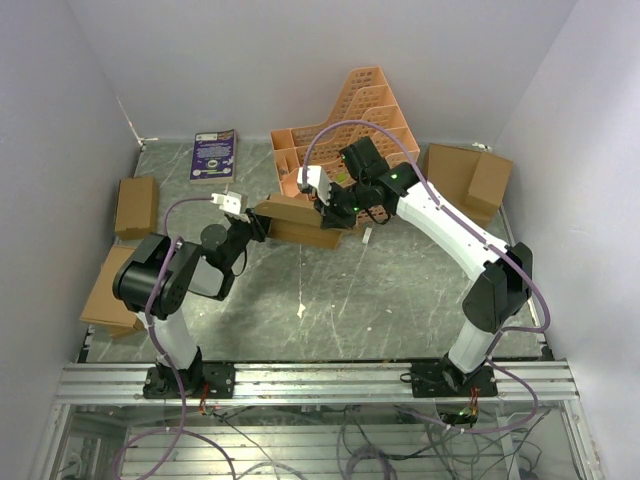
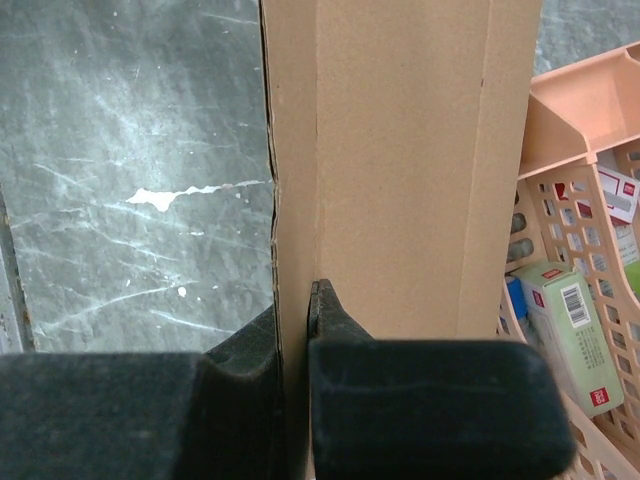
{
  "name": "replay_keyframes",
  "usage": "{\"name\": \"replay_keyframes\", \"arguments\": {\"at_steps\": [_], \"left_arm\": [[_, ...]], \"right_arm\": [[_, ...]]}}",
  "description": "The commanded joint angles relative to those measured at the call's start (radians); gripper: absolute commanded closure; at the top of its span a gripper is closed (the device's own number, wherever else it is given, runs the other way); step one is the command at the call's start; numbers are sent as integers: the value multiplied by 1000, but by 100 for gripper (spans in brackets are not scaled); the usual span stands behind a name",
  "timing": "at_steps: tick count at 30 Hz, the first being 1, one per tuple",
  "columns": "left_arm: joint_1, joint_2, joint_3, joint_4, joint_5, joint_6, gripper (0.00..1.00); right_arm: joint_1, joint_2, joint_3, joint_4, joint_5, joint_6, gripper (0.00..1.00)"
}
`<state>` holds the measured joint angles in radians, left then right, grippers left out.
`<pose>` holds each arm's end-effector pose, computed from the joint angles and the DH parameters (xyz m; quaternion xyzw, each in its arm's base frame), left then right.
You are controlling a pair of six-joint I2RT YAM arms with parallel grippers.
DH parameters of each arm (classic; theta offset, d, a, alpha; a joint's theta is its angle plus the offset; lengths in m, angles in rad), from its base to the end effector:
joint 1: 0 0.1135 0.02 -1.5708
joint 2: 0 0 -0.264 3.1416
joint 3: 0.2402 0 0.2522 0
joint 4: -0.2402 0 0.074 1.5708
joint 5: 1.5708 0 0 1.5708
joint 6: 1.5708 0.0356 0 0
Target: Fold the paper box
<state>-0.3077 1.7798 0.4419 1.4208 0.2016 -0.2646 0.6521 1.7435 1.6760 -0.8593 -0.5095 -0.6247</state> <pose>0.2820 -0.0971 0.1563 0.0885 0.6720 -0.2720 0.6831 0.2890 0.2425 0.3329 -0.6111 0.6897 0.2432 0.3029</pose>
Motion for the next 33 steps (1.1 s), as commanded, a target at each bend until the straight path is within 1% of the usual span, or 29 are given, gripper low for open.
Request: {"name": "replay_keyframes", "arguments": {"at_steps": [1,4,8,12,15,20,26,33], "left_arm": [[-4,-36,-2,37,-10,-15,68],[-4,-17,-12,62,-11,-17,69],[-4,17,-23,114,-2,-28,68],[-4,43,-34,165,-5,-42,66],[-2,58,-38,195,-2,-48,63],[2,98,-70,302,21,-48,59],[15,98,-74,305,73,-36,58],[39,92,-44,304,110,-59,58]], "right_arm": [[15,22,13,-14,-5,15,100],[60,17,-15,3,26,7,100],[83,25,-40,14,37,19,100],[83,39,-49,22,60,25,100],[104,30,-79,50,144,15,100],[107,13,-124,91,193,4,100],[115,-32,-186,154,248,-17,100],[115,-39,-184,135,196,-38,100]]}}
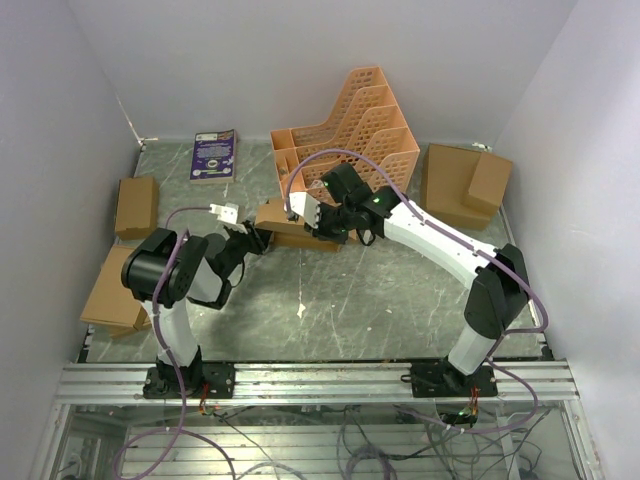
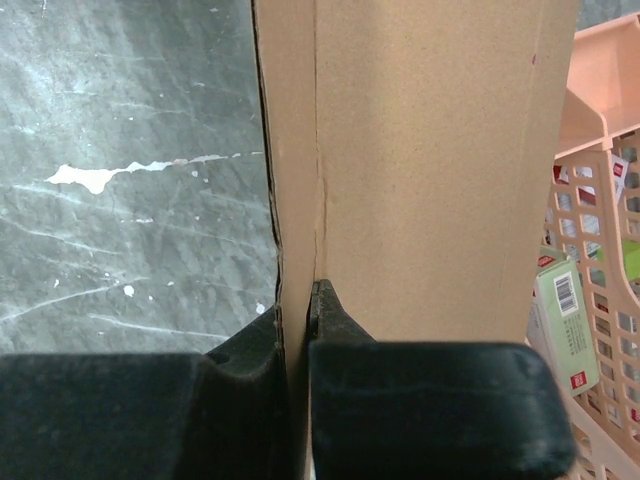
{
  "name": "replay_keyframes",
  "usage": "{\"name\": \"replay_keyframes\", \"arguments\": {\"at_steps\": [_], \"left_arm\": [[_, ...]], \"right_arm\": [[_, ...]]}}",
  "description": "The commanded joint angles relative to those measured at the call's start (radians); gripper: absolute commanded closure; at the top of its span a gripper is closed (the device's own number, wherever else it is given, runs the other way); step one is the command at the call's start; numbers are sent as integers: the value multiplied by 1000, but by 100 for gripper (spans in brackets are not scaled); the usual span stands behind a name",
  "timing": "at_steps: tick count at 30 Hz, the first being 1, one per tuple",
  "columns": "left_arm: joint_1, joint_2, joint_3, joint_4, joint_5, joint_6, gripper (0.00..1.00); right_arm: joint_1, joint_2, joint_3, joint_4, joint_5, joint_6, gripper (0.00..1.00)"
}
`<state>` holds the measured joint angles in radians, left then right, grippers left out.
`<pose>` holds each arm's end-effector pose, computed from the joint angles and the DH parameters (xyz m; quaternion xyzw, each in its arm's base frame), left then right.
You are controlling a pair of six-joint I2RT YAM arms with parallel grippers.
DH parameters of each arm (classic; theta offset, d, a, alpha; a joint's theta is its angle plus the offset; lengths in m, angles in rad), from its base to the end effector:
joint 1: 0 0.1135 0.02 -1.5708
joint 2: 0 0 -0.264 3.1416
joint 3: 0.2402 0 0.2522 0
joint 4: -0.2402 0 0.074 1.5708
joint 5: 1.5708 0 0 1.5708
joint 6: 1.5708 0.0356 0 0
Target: Fold the paper box
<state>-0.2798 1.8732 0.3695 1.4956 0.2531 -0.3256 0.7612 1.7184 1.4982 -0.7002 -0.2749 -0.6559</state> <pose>0.2699 -0.0868 0.1243 0.0727 0.7061 -0.2938 0.6401 0.2659 0.2667 0.2935 -0.6440 0.6842 0.1463 0.3092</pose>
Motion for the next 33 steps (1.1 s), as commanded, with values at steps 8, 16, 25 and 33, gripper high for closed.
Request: {"name": "replay_keyframes", "arguments": {"at_steps": [8,16,25,33], "left_arm": [[10,18,67,229,45,-13,60],[7,66,75,228,-1,-16,92],[5,-239,74,-252,29,-183,93],[-24,-496,166,-1010,65,-261,93]], "right_arm": [[5,9,34,-56,-95,16,100],[2,28,88,-84,-142,46,100],[-5,12,239,-210,-130,84,100],[-37,-79,169,-168,-82,219,94]]}}
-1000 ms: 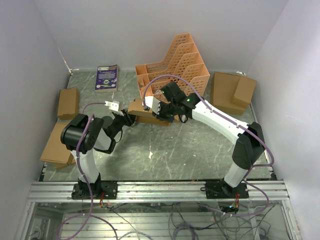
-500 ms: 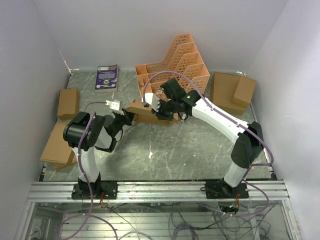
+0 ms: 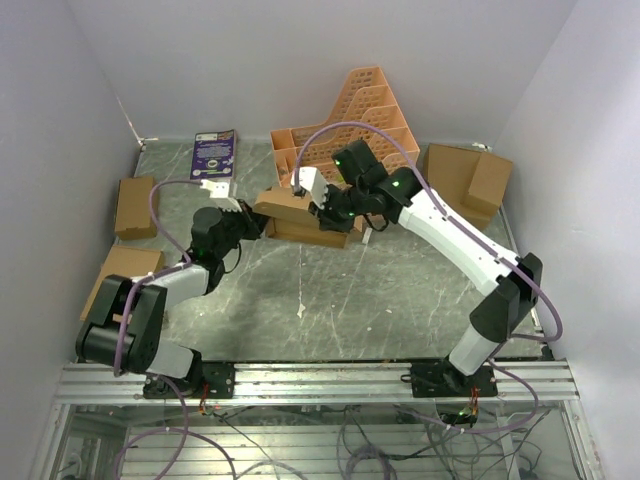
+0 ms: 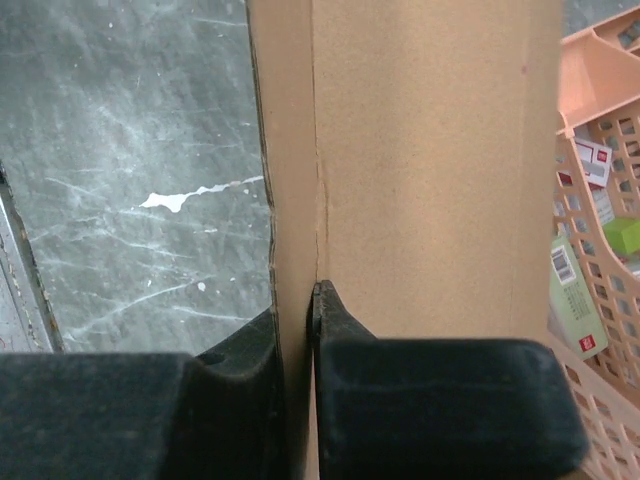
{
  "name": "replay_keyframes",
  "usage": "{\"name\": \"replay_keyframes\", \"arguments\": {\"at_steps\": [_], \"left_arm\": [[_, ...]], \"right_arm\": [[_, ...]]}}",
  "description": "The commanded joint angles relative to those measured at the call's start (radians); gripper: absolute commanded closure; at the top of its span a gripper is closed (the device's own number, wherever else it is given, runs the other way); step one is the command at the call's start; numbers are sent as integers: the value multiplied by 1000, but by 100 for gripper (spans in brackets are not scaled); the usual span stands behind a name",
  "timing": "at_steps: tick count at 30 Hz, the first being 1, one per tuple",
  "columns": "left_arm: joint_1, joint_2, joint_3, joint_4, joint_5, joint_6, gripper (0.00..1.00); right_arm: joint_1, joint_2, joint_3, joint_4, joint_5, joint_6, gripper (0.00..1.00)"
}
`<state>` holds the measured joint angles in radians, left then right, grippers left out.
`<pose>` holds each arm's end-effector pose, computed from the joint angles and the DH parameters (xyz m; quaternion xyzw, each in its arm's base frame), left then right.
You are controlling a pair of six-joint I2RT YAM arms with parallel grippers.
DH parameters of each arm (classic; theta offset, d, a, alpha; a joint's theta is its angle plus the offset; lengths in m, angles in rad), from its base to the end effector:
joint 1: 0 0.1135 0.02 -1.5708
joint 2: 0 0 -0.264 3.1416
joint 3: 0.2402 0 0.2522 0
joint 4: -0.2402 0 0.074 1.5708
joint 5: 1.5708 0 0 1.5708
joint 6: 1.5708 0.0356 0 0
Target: Fold the paper box
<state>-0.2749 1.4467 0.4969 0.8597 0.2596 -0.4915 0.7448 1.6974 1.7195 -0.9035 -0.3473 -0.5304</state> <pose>0.2734 -0.0866 0.2014 0.0077 0.7372 -0.3387 0.5846 0.2603 0.2565 0.3579 -0.5987 0.7101 0.1973 0.3135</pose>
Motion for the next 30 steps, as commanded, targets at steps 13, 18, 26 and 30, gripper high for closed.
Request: {"name": "replay_keyframes", "arguments": {"at_steps": [13,18,26,30], "left_arm": [[-129,-148,185,-1047,5,-37,93],[-165,-134,220,-1173,-74,-41,90],[-199,-89,244,-1199,-125,-42,87],[-221,-60,251,-1194,-130,-35,84]], "right_arm": [[-55,-162,-284,193,94,80,83],[-86,-193,-395,250,21,99,78],[-99,-209,-541,367,-75,101,73],[-113,-201,-561,417,-103,106,68]]}}
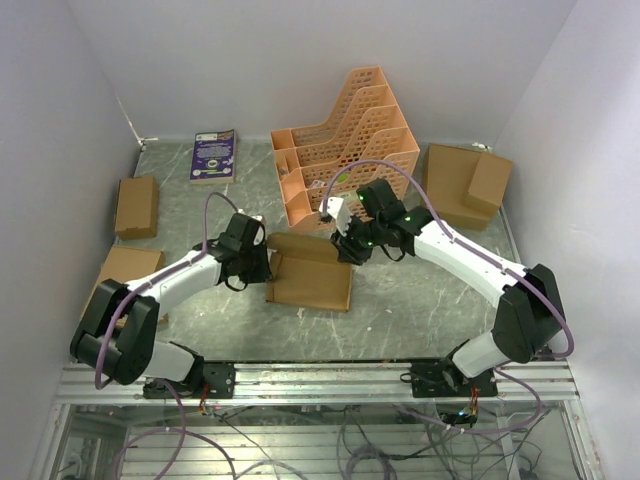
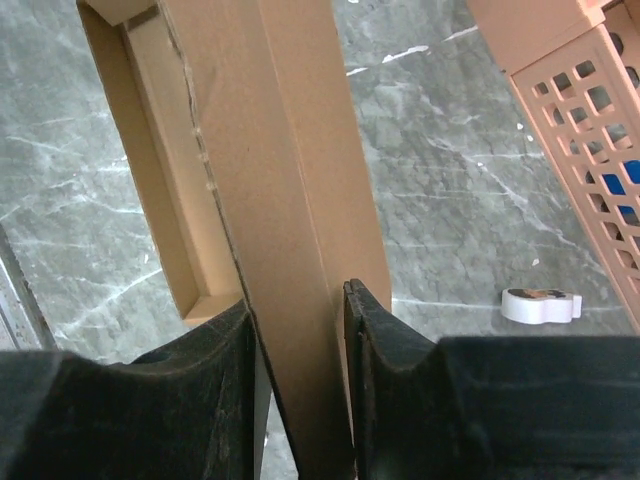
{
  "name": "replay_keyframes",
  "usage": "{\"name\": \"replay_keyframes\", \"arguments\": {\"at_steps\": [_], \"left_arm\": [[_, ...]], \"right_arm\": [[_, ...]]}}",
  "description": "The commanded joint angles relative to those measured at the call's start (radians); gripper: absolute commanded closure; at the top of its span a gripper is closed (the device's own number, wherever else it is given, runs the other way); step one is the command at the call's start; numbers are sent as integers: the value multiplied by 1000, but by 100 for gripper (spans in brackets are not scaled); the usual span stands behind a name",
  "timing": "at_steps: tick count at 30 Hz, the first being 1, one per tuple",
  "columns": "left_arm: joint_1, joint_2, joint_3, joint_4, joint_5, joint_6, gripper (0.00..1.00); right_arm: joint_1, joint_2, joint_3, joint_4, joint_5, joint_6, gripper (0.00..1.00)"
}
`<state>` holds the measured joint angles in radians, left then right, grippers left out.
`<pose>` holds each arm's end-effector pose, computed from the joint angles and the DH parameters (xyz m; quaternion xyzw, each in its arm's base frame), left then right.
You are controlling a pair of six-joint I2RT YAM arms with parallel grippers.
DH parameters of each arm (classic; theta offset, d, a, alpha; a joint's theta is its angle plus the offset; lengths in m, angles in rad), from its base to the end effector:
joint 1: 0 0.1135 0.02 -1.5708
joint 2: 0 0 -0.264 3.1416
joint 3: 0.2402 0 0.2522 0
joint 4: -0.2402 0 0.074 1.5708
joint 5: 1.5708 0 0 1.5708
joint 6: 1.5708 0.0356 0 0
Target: Fold the paper box
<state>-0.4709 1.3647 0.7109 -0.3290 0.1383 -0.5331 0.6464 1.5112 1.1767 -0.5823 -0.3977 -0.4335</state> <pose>0.2273 -0.1212 0.1796 -0.0097 0.9550 -0.1971 0.2216 0.2474 0.2040 0.2685 -0.5317 0.7637 0.2195 0.2932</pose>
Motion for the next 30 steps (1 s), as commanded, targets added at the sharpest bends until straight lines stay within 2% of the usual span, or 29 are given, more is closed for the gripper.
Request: {"name": "replay_keyframes", "arguments": {"at_steps": [1,6,7,9,11,21,30], "left_arm": [[-27,25,35,0,-4,8,84],[-31,38,23,16,-4,23,81],[-31,39,21,19,-4,26,80],[-31,43,18,24,-4,28,79],[-31,41,10,40,-5,28,78],[-35,45,-3,98,-9,51,77],[-143,17,32,116,-170,155,72]], "right_arm": [[-23,-11,-22,104,-76,14,68],[-93,-2,-35,160,-210,46,70],[-97,-1,-42,171,-222,49,74],[-104,10,-45,176,-238,46,90],[-117,30,-42,178,-262,52,98],[-182,102,-18,154,-344,73,99],[-185,109,-11,138,-407,63,100]]}}
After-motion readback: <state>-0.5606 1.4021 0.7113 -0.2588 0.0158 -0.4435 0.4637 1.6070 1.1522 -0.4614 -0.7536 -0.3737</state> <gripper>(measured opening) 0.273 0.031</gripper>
